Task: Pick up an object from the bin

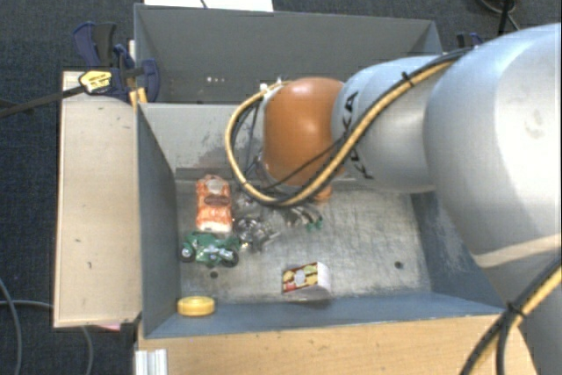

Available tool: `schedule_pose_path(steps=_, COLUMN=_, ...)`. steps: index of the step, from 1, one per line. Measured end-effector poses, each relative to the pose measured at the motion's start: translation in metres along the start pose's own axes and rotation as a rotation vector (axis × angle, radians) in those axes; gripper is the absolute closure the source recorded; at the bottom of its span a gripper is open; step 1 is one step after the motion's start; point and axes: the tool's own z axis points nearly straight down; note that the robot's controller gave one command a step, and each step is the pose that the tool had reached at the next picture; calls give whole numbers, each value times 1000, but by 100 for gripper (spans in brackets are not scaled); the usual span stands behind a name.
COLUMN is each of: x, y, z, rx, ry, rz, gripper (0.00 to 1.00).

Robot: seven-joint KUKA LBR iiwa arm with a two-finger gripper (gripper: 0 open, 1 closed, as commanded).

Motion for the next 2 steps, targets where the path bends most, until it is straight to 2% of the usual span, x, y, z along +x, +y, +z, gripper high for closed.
schedule_pose_path(steps=1, x=0, y=0, z=0, rx=0, ry=0, rz=0, gripper=100)
schedule_pose_path(steps=2, x=7, y=-3, z=-190, rx=3, ry=-3, rz=-21, gripper=100)
